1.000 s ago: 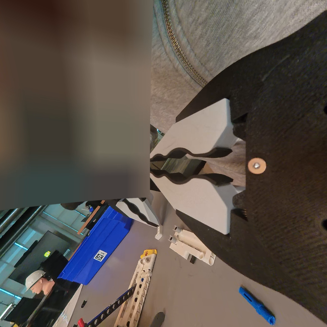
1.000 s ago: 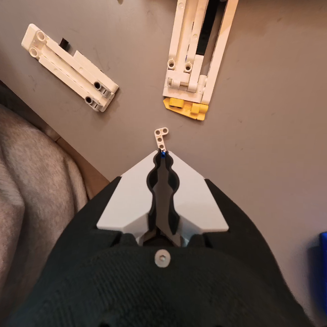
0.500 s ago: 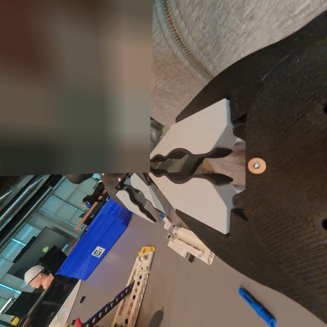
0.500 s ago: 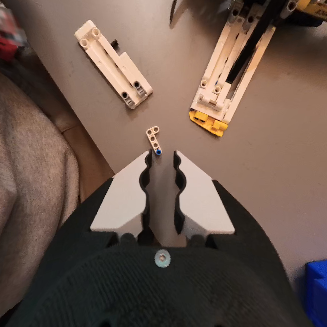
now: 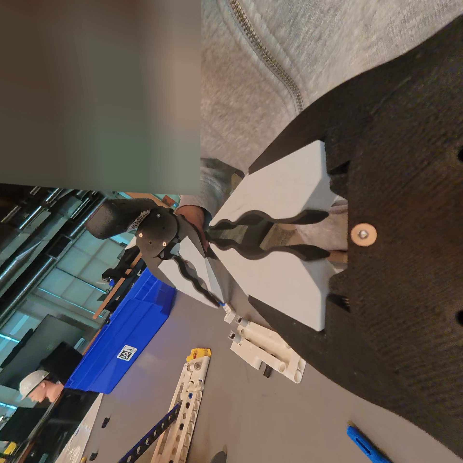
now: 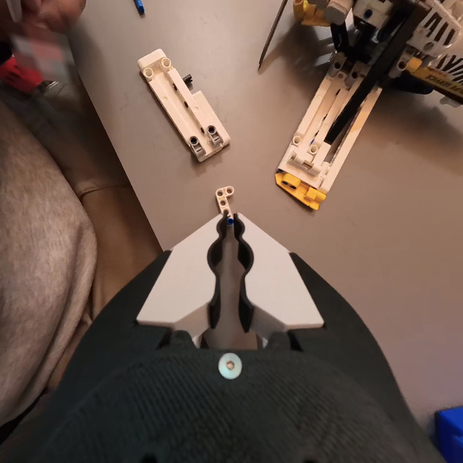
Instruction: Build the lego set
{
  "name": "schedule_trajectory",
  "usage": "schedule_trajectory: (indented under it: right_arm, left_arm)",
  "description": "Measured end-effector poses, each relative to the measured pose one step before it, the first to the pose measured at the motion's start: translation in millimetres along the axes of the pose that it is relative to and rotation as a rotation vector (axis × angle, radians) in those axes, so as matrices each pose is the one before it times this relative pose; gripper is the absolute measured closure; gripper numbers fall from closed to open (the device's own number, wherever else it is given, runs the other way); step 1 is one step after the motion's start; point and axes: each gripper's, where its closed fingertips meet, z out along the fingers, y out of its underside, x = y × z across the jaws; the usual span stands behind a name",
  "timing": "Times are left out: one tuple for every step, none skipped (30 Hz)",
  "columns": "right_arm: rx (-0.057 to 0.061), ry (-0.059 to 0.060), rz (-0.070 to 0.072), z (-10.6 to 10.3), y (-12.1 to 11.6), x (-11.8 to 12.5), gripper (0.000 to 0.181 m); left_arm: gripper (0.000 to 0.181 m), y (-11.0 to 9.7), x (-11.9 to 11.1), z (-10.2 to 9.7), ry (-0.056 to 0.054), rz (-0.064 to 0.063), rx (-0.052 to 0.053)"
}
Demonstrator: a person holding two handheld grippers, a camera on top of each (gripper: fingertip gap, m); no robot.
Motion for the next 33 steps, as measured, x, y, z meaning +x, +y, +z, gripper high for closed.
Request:
schedule_trajectory:
  right_arm:
    - [0.0062,-0.0014,-0.0072,0.30,-0.43,-0.41,0.178]
    - [0.0006,-0.0043,-0.0044,-0.46,-0.32,-0.73,0.178]
    - [0.0131,0.0064,-0.0098,-1.84,-2.36,-0.07,0.178]
    - [0.0402,0.0132,-0.0207,-3.90,-6.38,-0.34,0.179]
    - [0.0614,0.0071,-0.0296,-5.85,-10.68,-2.47,0.179]
    - [0.0735,0.0087,-0.0379,-7.03,-13.94,-3.36,0.178]
    - [0.0788,0.0108,-0.0529,-7.32,-15.95,-4.14,0.178]
    - [0.0777,0.0147,-0.0696,-6.58,-16.62,-4.50,0.178]
    - [0.0654,0.0281,-0.0812,-5.00,-15.34,-2.84,0.178]
    - [0.0478,0.0337,-0.0876,-3.08,-12.78,-1.69,0.178]
    - [0.0277,0.0351,-0.0840,-1.27,-9.29,-1.02,0.178]
    - [0.0067,0.0336,-0.0722,0.32,-5.61,-0.55,0.179]
    - [-0.0063,0.0211,-0.0613,1.44,-3.00,-1.82,0.179]
    - [-0.0087,0.0104,-0.0507,2.11,-1.83,-3.01,0.179]
    - [-0.0084,0.0098,-0.0395,2.00,-1.51,-2.67,0.179]
    - [-0.0020,0.0109,-0.0318,1.64,-2.11,-2.12,0.178]
    - [0.0027,0.0098,-0.0251,1.25,-2.52,-1.67,0.178]
    - [0.0016,0.0063,-0.0163,1.25,-1.94,-1.37,0.178]
    - [0.0019,0.0032,-0.0066,1.14,-1.76,-1.02,0.178]
    - [0.0009,0.0003,0.0011,0.88,-1.18,-0.85,0.178]
    - [0.0007,0.0035,0.0082,0.78,-0.69,0.41,0.178]
    - [0.0059,-0.0017,0.0217,0.34,-0.71,0.40,0.177]
    - [0.0094,-0.0097,0.0454,0.15,-0.58,0.65,0.169]
    - [0.0090,-0.0129,0.0720,0.03,0.14,1.69,0.160]
    - [0.0112,-0.0208,0.0915,-0.31,0.13,1.82,0.156]
    - [0.0175,-0.0317,0.1039,-0.48,-0.71,0.86,0.153]
    - [0.0246,-0.0433,0.1098,-0.71,-1.72,-0.72,0.151]
    - [0.0293,-0.0524,0.1104,-0.85,-2.31,-2.07,0.151]
    - [0.0301,-0.0554,0.1064,-0.79,-2.56,-2.61,0.151]
    - [0.0257,-0.0550,0.0974,-0.53,-1.79,-2.49,0.150]
    - [0.0174,-0.0547,0.0851,-0.31,-0.67,-2.91,0.149]
    - [0.0069,-0.0541,0.0736,0.05,0.89,-2.95,0.148]
    - [-0.0010,-0.0629,0.0672,0.41,2.00,-4.41,0.145]
  left_arm:
    - [0.176,0.99,-0.31,0.77,-0.0057,0.0054,-0.0044]
    - [0.176,0.63,-0.04,0.86,-0.0029,0.0044,-0.0021]
    - [0.175,0.34,-0.01,0.77,-0.0027,0.0001,-0.0002]
    - [0.173,-0.06,-0.61,0.79,-0.0046,-0.0079,0.0032]
    - [0.169,-0.52,-2.43,0.92,-0.0131,-0.0158,0.0067]
    - [0.165,-1.15,-4.06,0.92,-0.0231,-0.0234,0.0103]
    - [0.159,-1.95,-5.25,0.95,-0.0279,-0.0314,0.0165]
    - [0.151,-2.78,-6.07,0.93,-0.0306,-0.0442,0.0233]
    - [0.144,-2.65,-3.90,1.07,-0.0121,-0.0540,0.0238]
    - [0.141,-1.48,0.75,1.13,0.0176,-0.0560,0.0160]
    - [0.139,-0.62,2.32,1.60,0.0258,-0.0553,0.0096]
    - [0.137,0.02,3.79,1.71,0.0294,-0.0440,0.0059]
    - [0.137,0.67,4.06,1.75,0.0245,-0.0275,0.0034]
    - [0.137,1.66,3.75,1.95,0.0157,-0.0078,-0.0026]
    - [0.137,2.35,2.00,2.02,-0.0014,0.0079,-0.0071]
    - [0.141,2.53,-0.38,1.77,-0.0201,0.0175,-0.0101]
    - [0.150,1.75,-2.23,1.11,-0.0321,0.0232,-0.0065]
    - [0.168,0.05,-2.51,-0.03,-0.0330,0.0280,0.0025]
    - [0.174,-2.01,-3.20,-1.16,-0.0360,0.0314,0.0157]
    - [0.176,-1.02,-1.06,-1.13,-0.0181,0.0343,0.0084]
    - [0.176,-1.02,0.27,-0.98,-0.0070,0.0260,0.0043]
    - [0.175,-0.78,0.61,-0.96,-0.0018,0.0232,0.0004]
    - [0.176,-1.72,0.98,-1.30,0.0024,0.0211,0.0069]
    - [0.176,-2.91,1.11,-1.53,0.0041,0.0212,0.0157]
    - [0.176,-3.09,1.71,-1.65,0.0075,0.0256,0.0187]
    - [0.176,-2.27,2.38,-1.33,0.0116,0.0300,0.0148]
    - [0.176,-1.24,2.35,-0.85,0.0116,0.0297,0.0084]
    - [0.175,-0.19,1.42,-0.24,0.0052,0.0258,0.0018]
    - [0.175,0.82,1.23,0.17,0.0054,0.0222,-0.0038]
    - [0.175,0.80,2.56,0.38,0.0138,0.0195,-0.0037]
    - [0.175,0.09,3.53,0.26,0.0199,0.0171,0.0023]
    - [0.175,-0.46,3.18,0.22,0.0165,0.0147,0.0058]
    - [0.175,-0.04,2.36,0.29,0.0112,0.0135,0.0025]
